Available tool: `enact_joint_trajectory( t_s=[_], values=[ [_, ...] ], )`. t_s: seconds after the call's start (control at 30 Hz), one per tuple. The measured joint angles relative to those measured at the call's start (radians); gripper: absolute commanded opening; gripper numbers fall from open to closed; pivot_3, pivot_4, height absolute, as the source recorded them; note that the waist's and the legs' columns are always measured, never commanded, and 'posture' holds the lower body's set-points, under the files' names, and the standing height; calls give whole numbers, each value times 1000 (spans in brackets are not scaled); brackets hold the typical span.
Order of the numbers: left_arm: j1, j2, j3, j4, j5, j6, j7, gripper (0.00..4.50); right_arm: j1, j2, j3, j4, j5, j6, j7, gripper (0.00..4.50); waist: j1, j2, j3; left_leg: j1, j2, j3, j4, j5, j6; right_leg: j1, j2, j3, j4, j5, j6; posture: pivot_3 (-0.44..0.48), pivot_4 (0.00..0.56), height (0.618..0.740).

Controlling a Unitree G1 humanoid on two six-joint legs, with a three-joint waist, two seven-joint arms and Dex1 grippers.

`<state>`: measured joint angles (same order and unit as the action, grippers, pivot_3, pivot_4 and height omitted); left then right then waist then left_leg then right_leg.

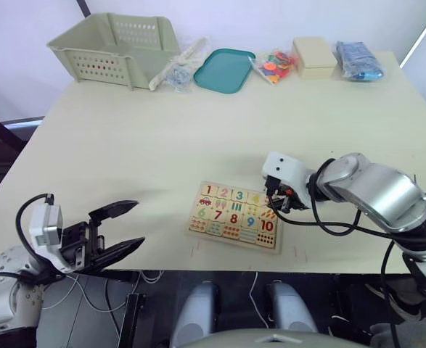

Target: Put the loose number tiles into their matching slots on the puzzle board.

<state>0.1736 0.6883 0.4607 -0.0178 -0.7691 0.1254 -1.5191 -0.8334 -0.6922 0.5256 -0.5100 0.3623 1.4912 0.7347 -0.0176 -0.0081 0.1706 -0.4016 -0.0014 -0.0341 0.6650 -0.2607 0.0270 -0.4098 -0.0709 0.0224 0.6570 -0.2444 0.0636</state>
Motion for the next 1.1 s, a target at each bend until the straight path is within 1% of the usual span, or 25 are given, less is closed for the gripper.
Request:
enact_joint_trajectory(
  t_s=[0.23,1.1],
  values=[
    [9,1,0,-4,0,0,0,4500,5,-14,12,2,6,-13,-25,906,-1,0,0,0,0,0,0,0,0,0,0,0,0,0,0,0,150,740],
    [28,2,0,-3,1,-5,-2,4500,14,-35,57,53,8,-83,-39,906,-1,0,0,0,0,0,0,0,0,0,0,0,0,0,0,0,150,740]
  ],
)
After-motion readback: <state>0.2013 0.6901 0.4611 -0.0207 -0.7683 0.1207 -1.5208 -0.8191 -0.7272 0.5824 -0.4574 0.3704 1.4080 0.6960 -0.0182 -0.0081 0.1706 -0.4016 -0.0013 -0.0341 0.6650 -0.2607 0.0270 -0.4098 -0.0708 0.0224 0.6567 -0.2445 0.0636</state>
